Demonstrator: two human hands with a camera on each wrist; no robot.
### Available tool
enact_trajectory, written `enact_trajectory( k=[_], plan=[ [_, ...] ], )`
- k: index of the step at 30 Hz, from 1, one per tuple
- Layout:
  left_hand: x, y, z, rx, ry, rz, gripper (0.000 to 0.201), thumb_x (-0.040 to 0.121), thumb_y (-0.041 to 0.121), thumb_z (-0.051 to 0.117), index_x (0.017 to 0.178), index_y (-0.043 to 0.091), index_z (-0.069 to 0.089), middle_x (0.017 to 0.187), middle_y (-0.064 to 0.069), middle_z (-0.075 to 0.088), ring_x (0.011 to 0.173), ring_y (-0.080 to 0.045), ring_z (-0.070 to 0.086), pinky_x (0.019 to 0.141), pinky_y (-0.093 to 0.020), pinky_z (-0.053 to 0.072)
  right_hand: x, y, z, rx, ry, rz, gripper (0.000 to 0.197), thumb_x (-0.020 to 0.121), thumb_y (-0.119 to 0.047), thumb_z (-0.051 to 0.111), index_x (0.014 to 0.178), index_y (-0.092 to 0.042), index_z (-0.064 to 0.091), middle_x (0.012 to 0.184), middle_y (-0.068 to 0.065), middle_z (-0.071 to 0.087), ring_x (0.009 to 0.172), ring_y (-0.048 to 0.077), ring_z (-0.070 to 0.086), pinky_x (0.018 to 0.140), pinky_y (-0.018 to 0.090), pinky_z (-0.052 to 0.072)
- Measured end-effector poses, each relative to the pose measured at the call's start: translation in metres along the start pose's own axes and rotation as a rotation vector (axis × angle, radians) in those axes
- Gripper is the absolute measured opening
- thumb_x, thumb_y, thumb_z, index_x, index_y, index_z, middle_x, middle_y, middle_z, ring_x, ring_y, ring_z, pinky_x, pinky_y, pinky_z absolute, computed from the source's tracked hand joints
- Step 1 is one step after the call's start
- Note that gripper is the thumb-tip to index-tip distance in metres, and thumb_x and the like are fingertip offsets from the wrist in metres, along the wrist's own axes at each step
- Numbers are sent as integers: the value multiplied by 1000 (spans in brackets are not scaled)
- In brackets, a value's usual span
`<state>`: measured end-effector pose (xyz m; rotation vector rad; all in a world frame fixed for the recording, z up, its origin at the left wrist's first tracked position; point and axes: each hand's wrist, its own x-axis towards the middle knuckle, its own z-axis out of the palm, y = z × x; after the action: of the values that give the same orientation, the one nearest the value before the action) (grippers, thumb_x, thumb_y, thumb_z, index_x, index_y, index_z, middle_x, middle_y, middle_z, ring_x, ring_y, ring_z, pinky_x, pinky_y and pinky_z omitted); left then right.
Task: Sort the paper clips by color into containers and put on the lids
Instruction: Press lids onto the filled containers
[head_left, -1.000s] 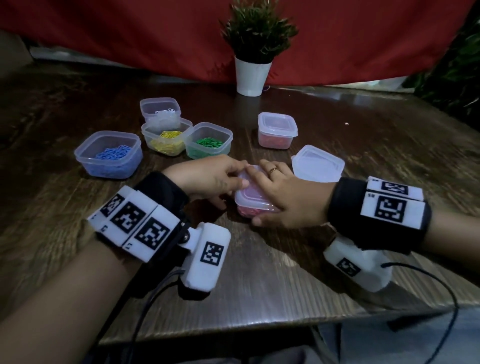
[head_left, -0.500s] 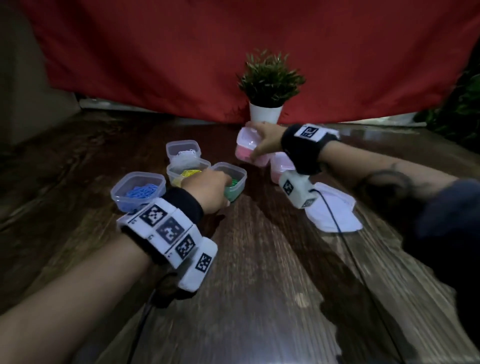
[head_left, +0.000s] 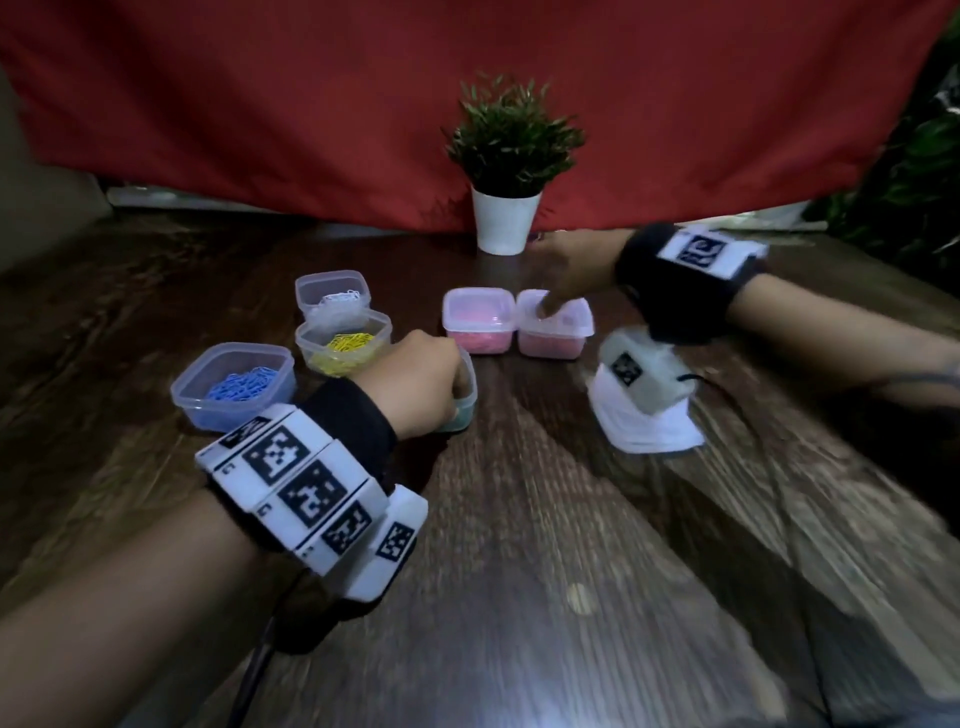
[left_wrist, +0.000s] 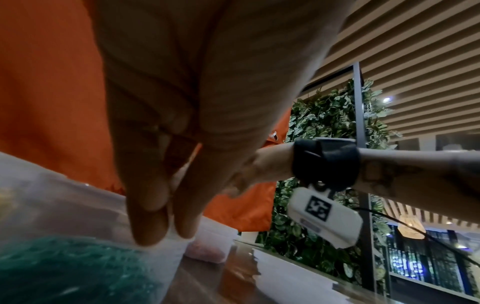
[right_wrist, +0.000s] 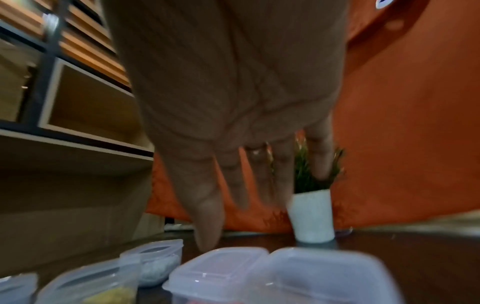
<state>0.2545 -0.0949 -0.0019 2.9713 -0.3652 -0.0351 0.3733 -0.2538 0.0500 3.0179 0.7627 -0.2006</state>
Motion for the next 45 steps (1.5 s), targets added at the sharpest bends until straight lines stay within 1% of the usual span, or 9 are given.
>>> enact_trajectory(
  k=[5, 8, 12, 16, 20, 31, 34, 40, 45],
  plan=[
    [3, 26, 4, -62, -45, 71, 21, 85, 15, 61, 104, 14, 70, 100, -4, 66, 96, -19, 59, 70, -19, 35, -84, 25, 15, -208, -245, 111, 48, 75, -32, 75, 116, -11, 60, 99, -1, 60, 88, 16, 51, 64, 23, 41],
    [-1, 41, 8, -125, -60, 140, 19, 83, 17, 59, 95, 11, 72, 89, -3, 67, 89, -19, 61, 72, -20, 41, -100, 34, 39, -165, -323, 116, 86, 73, -51, 71, 142, -18, 33, 136, 4, 44, 120, 21, 45, 94, 25, 37],
    [-7, 48, 9, -188, -88, 194, 18, 76, 17, 72, 94, 15, 73, 85, 1, 66, 81, -11, 58, 68, -19, 39, -99, 38, 61, -193, -285, 91, 99, 69, -51, 74, 145, -18, 19, 142, 12, 28, 126, 26, 36, 97, 32, 37],
    [-6, 32, 1, -244, 2, 74, 67, 56, 31, 87, 116, 21, 59, 111, 0, 54, 102, -13, 49, 83, -26, 40, -101, 41, 63, -133, -230, 92, 96, 63, -51, 78, 139, -21, 28, 140, 10, 27, 129, 29, 30, 101, 39, 35],
    [-3, 20, 2, -115, -223, -35, 109, 55, 43, 85, 143, 21, 26, 141, -4, 33, 130, -23, 32, 107, -36, 32, -103, 47, 63, 34, -226, 98, 93, 61, -48, 81, 135, -22, 31, 136, 6, 34, 122, 24, 39, 101, 39, 38],
    [6, 6, 26, -754, -323, -29, 99, 25, 31, 86, 114, 21, 44, 118, -3, 55, 111, -17, 55, 95, -31, 47, -108, 53, 67, 194, 6, 54, 77, 65, -43, 79, 127, -16, 43, 122, 7, 48, 112, 22, 44, 95, 36, 40],
    [3, -3, 28, -872, -392, 3, 110, 20, 29, 90, 119, 20, 43, 118, -2, 55, 105, -13, 57, 71, -21, 52, -111, 50, 58, 430, 150, 60, 57, 81, -26, 68, 130, -12, 42, 125, 11, 49, 115, 23, 46, 99, 36, 40],
    [0, -12, 29, -922, -409, -13, 94, 29, 16, 89, 114, 21, 47, 112, -4, 56, 92, -13, 61, 54, -22, 51, -102, 10, 38, 1011, 119, -35, 28, 91, 9, 36, 91, -12, 54, 75, 4, 54, 57, 9, 50, 54, 23, 46],
    [-2, -12, 33, -946, -363, 9, 107, 31, 24, 85, 128, 15, 42, 120, -4, 54, 99, -19, 62, 57, -29, 54, -81, -32, 44, 883, -64, -24, 9, 86, -20, 54, 94, -20, 52, 91, 1, 52, 78, 12, 51, 68, 23, 42]
  ],
)
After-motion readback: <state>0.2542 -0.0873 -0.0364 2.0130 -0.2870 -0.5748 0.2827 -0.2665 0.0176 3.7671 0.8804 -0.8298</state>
